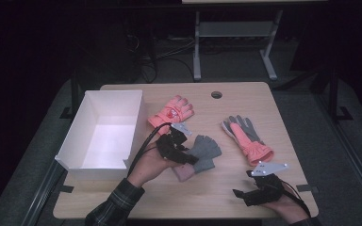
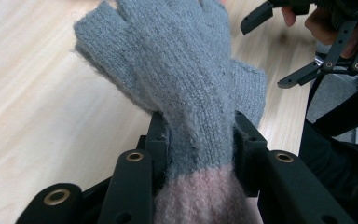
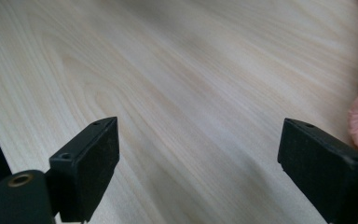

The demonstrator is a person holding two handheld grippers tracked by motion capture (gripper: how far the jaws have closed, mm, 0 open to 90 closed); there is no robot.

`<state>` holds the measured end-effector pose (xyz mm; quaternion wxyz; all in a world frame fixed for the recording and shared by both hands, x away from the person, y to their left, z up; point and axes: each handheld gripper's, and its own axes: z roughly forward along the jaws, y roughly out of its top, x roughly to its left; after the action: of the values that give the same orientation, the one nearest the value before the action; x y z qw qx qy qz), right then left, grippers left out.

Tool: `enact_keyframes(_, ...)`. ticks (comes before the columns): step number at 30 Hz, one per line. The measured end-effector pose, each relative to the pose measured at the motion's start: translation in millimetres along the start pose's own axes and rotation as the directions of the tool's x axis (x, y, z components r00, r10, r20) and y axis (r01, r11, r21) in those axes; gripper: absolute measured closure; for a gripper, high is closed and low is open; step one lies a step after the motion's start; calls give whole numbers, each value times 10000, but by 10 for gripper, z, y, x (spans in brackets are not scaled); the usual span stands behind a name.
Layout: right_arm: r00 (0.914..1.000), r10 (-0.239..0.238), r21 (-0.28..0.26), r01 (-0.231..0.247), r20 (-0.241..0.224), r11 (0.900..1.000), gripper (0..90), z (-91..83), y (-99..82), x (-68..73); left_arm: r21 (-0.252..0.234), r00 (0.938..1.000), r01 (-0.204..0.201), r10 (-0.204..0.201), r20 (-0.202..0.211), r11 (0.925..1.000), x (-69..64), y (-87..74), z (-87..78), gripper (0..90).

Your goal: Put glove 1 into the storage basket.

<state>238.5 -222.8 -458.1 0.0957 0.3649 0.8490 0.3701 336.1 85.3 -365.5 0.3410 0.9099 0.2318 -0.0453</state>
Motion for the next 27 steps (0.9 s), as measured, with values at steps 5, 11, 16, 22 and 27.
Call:
enact_keyframes(5, 10000, -13, 42, 13, 20, 10000, 124, 1, -5, 6, -191, 9993, 137, -143, -337, 9997, 60, 46, -218, 652)
enact_keyframes(11, 10000, 0, 89, 0, -9, 10000, 124, 13, -5, 9, -368, 9975, 297, -320, -635, 9989, 136, 62, -465, 652)
enact_keyframes(16, 10000, 19, 106, -19, -16, 9999, 124, 16, -6, 13, -578, 9952, 433, -482, -852, 9974, 208, 62, -662, 651)
enact_keyframes(22, 9995, 315, -23, -315, -18, 9995, 119, 22, -9, 19, -1001, 9905, 614, -730, -1169, 9931, 321, 64, -903, 652)
enact_keyframes(27, 9997, 238, -29, -238, -34, 9997, 119, 29, -9, 19, -1376, 9817, 906, -1117, -1543, 9863, 424, 31, -1098, 652)
